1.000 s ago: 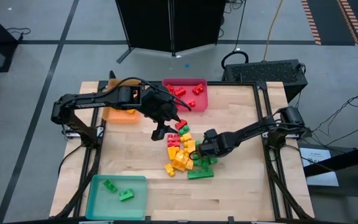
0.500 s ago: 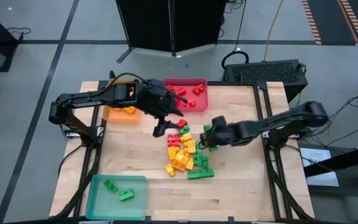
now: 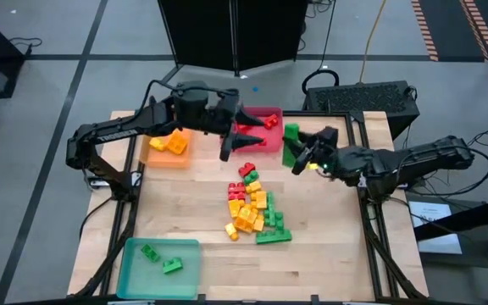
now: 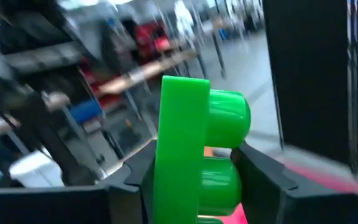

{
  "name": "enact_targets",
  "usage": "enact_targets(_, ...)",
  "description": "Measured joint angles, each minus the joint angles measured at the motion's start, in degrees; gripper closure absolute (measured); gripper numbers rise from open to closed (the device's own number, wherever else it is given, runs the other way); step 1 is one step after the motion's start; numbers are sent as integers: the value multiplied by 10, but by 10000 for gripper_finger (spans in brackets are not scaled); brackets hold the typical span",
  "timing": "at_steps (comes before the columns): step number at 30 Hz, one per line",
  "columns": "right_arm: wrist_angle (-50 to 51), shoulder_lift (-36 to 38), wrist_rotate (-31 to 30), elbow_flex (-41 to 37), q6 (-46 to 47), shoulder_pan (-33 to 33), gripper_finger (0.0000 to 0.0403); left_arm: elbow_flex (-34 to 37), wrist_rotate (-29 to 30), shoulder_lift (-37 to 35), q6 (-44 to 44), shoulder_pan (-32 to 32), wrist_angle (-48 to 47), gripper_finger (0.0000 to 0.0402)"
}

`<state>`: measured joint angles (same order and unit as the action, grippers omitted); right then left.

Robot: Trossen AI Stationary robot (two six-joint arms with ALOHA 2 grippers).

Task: Sort blocks
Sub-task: Put the green game piece into the blue bin

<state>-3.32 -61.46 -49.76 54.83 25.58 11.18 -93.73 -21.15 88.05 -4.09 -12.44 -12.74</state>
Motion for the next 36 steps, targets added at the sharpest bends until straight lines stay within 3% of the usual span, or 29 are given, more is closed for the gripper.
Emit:
enact_targets(5, -176, 1, 28, 0, -173, 0, 250, 22, -37, 1, -43, -7, 84, 158)
enact_targets(9, -242, 1, 53, 0, -236, 0, 250, 22, -75, 5, -46, -8, 85, 158)
enact_targets(16, -269, -11, 125, 0, -234, -14, 250, 22, -88, 34, -61, -8, 87, 158)
enact_targets(36, -273, -24, 126, 0, -236, -38, 250, 23, -74, 84, -77, -8, 144, 158)
